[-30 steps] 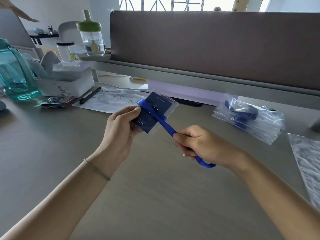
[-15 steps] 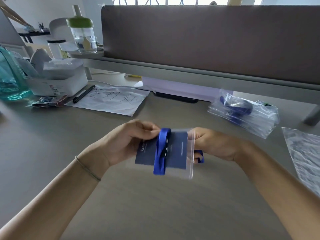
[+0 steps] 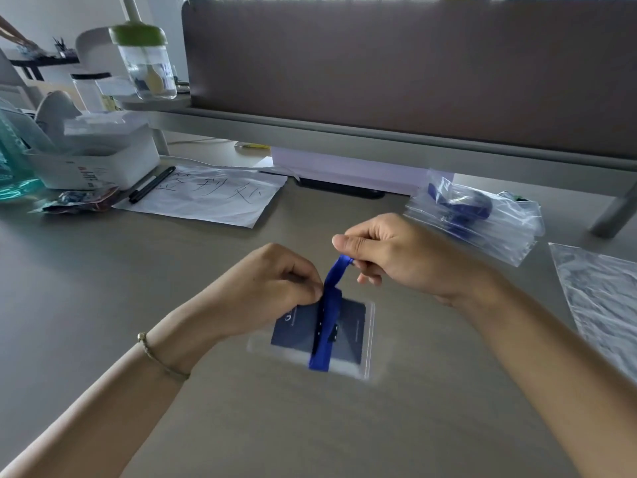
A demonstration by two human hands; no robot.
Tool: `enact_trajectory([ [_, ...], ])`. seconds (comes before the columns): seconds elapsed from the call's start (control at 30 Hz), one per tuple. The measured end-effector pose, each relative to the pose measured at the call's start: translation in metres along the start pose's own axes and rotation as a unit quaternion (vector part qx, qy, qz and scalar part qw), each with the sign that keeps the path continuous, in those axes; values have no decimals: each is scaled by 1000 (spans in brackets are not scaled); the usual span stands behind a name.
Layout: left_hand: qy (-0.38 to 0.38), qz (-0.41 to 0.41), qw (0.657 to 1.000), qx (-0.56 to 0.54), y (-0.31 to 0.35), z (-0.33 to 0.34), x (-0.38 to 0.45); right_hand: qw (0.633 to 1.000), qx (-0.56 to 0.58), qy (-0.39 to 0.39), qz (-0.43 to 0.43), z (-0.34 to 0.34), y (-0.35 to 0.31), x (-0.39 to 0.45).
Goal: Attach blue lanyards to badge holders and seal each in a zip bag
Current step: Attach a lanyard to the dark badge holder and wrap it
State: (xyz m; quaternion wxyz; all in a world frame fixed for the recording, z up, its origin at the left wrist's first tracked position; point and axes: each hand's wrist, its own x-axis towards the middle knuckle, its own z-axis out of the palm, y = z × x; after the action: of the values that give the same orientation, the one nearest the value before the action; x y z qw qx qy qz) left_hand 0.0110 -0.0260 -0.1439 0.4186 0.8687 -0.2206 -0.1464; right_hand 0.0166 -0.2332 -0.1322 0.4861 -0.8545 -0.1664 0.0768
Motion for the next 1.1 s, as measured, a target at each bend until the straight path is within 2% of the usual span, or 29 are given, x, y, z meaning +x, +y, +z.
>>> enact_trajectory([
  [0.2,221,-22,974,-39,-7,3,9,999,-46,24,-10,5,-5,-2],
  [0.37,297,-25,950,-87,-10,3,12,999,10,21,21,15,-2,1],
  [0.57,317,-19,930,-187,-10,3,13,995,8,71,73,25,7,3],
  [0.73,327,34,923,-198,-9,13,13,988,27,102,111,24,16,6],
  [0.97,307,69,915,-254,-11,23,13,986,0,133,99,15,22,7],
  [1.1,283,52,911,-295,-13,26,16,988,70,121,68,15,27,10],
])
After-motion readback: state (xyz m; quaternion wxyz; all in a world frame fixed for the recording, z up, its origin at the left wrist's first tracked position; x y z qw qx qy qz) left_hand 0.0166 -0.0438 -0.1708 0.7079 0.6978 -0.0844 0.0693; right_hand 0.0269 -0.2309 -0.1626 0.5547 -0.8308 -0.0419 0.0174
